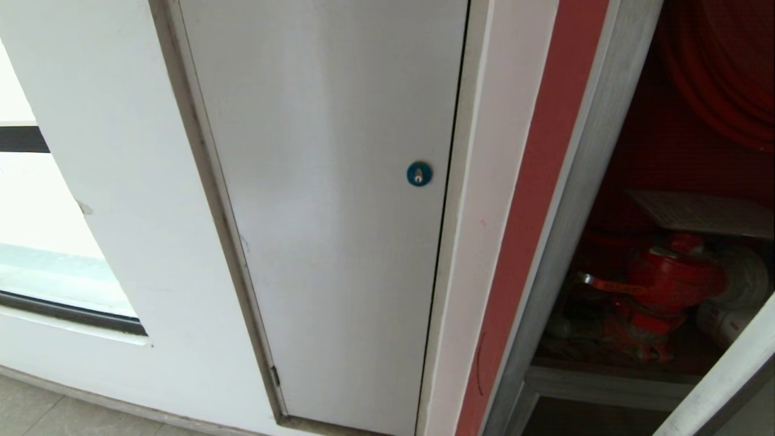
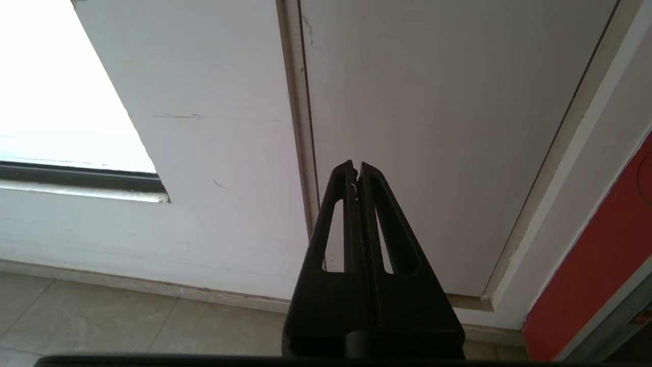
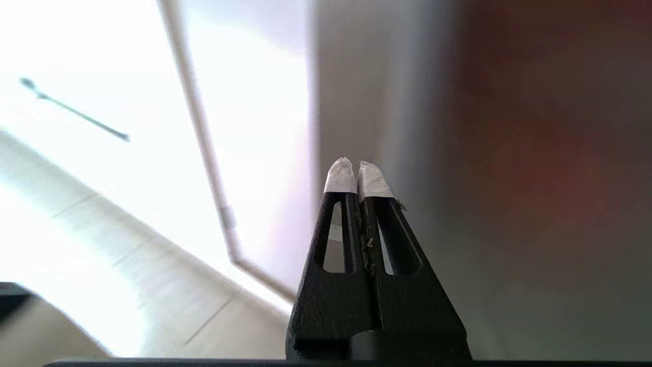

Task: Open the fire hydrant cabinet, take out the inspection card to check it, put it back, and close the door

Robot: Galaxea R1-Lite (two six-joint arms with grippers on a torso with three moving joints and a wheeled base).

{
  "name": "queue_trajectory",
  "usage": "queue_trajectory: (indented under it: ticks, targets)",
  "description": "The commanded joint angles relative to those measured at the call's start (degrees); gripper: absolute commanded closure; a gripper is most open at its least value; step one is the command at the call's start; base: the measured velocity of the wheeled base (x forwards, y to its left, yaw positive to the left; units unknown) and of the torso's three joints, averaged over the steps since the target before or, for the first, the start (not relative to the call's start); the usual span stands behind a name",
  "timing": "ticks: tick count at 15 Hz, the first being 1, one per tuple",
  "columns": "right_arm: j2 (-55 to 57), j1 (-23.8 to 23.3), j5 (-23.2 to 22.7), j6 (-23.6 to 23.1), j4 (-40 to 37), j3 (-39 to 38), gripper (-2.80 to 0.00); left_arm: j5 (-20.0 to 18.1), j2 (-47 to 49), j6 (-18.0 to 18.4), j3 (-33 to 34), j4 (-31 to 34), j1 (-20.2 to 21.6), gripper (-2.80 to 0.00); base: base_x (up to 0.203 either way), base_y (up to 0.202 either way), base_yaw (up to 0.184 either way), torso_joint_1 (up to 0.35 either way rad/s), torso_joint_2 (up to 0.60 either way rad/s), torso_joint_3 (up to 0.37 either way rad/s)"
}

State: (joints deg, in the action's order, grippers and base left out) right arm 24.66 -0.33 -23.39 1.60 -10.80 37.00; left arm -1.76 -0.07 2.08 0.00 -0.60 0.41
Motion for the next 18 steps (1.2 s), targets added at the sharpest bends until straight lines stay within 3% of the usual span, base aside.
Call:
queue_trajectory:
  ticks: [1, 3, 5, 18]
  targets:
    - [8.9, 0.0, -4.8, 0.0, -0.1, 3.9, 0.0, 0.0, 0.1, 0.0, 0.4, 0.0, 0.0, 0.0, 0.0, 0.0, 0.0, 0.0, 0.0, 0.0]
    - [11.8, 0.0, -10.4, 0.0, -0.3, 6.3, 0.0, 0.0, 0.1, 0.0, 0.4, 0.0, 0.0, 0.0, 0.0, 0.0, 0.0, 0.0, 0.0, 0.0]
    - [14.7, 0.0, -11.4, -0.2, 0.0, 7.6, 0.0, 0.0, 0.1, 0.0, 0.4, 0.0, 0.0, 0.0, 0.0, 0.0, 0.0, 0.0, 0.0, 0.0]
    - [31.8, 0.0, -6.1, -0.2, 14.2, 9.3, 0.0, 0.0, 0.1, 0.0, 0.4, 0.0, 0.0, 0.0, 0.0, 0.0, 0.0, 0.0, 0.0, 0.0]
